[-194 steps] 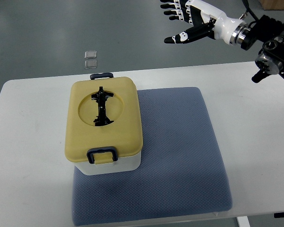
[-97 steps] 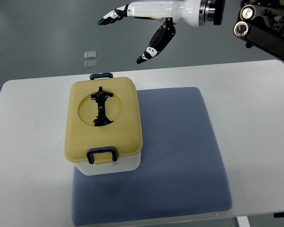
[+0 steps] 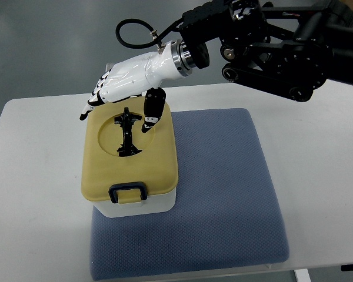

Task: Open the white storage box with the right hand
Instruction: 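Lower the right hand onto the black handle on the yellow lid, then close the right hand fingers around the black lid handle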

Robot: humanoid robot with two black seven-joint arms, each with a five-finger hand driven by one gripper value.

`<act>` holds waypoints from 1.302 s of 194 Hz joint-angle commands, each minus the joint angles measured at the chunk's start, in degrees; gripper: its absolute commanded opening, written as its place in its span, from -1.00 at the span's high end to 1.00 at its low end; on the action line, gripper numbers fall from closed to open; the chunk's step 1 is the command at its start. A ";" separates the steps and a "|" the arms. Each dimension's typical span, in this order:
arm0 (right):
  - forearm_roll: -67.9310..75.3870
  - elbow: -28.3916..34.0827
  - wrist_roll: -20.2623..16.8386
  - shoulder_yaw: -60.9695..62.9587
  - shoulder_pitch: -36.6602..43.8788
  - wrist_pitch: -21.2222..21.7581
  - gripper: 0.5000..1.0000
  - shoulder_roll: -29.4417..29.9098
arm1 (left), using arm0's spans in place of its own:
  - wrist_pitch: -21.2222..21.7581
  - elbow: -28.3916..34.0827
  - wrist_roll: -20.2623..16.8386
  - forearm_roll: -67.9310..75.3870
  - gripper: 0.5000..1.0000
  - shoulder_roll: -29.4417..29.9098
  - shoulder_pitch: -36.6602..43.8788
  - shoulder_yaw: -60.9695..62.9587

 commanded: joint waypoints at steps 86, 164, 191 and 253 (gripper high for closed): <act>-4.72 -1.74 -0.17 -2.63 -0.79 -3.77 -0.71 1.51 | 0.05 0.00 0.01 0.00 -1.00 0.00 0.00 0.00; -4.89 -1.83 -0.35 -2.63 -1.14 -5.70 -0.47 1.94 | -0.03 0.00 0.01 0.00 -1.00 0.00 0.00 0.00; -4.98 -2.62 -0.44 -3.07 -1.84 -5.70 -0.47 2.38 | -0.03 0.00 0.01 0.00 -1.00 0.00 0.00 0.00; -5.07 -3.41 -0.61 -3.07 -3.07 -5.79 0.04 2.74 | -0.03 0.00 0.01 0.00 -1.00 0.00 0.00 0.00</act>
